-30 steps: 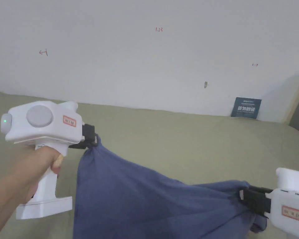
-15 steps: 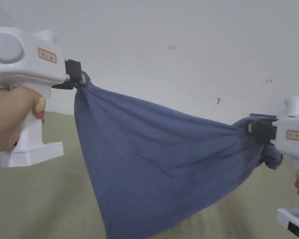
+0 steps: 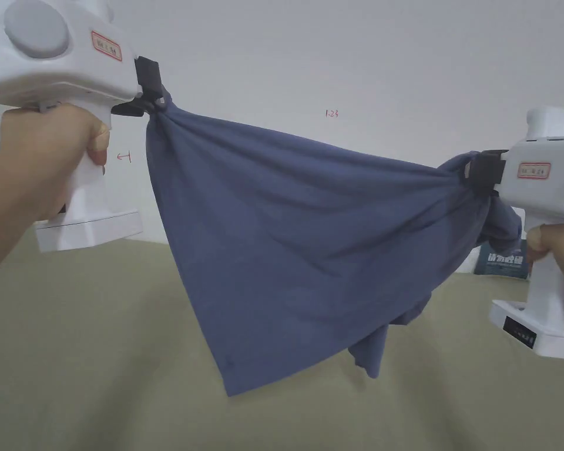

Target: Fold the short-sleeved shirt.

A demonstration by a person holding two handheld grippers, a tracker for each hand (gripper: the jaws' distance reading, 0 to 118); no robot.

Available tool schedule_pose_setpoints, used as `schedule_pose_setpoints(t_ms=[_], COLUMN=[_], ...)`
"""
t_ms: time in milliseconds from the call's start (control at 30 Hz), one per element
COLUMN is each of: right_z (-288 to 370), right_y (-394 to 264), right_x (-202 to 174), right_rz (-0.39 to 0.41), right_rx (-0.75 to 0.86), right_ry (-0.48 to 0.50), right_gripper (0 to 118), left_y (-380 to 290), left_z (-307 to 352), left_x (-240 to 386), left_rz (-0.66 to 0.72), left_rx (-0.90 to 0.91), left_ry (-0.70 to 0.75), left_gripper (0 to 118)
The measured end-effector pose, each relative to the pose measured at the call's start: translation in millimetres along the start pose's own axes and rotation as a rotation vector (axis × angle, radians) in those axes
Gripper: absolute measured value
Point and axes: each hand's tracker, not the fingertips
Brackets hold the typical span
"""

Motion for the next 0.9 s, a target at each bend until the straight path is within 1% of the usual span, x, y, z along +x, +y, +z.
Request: schedule_pose_setpoints(t_ms=[133, 233, 267, 333, 500, 700, 833, 900], right_z=[-14, -17, -17, -15, 2, 52, 94, 115], right_y=[-3, -20, -28, -45, -91, -164, -208, -225], right_x=[1, 3, 4, 7, 15, 24, 28, 30], right_rz=[-0.029, -0.02, 0.0, 0.012, -0.012, -0.041, -0.019, -0.03], right_rx=[0.01, -0.015, -0.028, -0.047, -0.107, -0.188, -0.257, -0.285], right_ry=[-0.014, -0.012, -0.008, -0.009, -0.018, -0.038, -0.011, 0.013], right_gripper=[20, 20, 20, 20, 20, 20, 20, 20], left_y=[0, -19, -40, -60, -92, -155, -194, -209], left_z=[-19, -24, 2, 9, 26, 77, 117, 135], left_x=[-1, -9, 13, 13, 15, 24, 22, 19], left_rz=[-0.024, -0.023, -0.047, -0.056, -0.008, 0.046, 0.106, 0.143], left_rx=[-0.006, -0.016, -0.002, -0.004, -0.035, -0.075, -0.125, -0.15], left_ry=[0.054, 0.043, 0.037, 0.039, 0.001, 0.0, 0.019, 0.048], left_gripper=[4, 4, 4, 4, 4, 4, 4, 4])
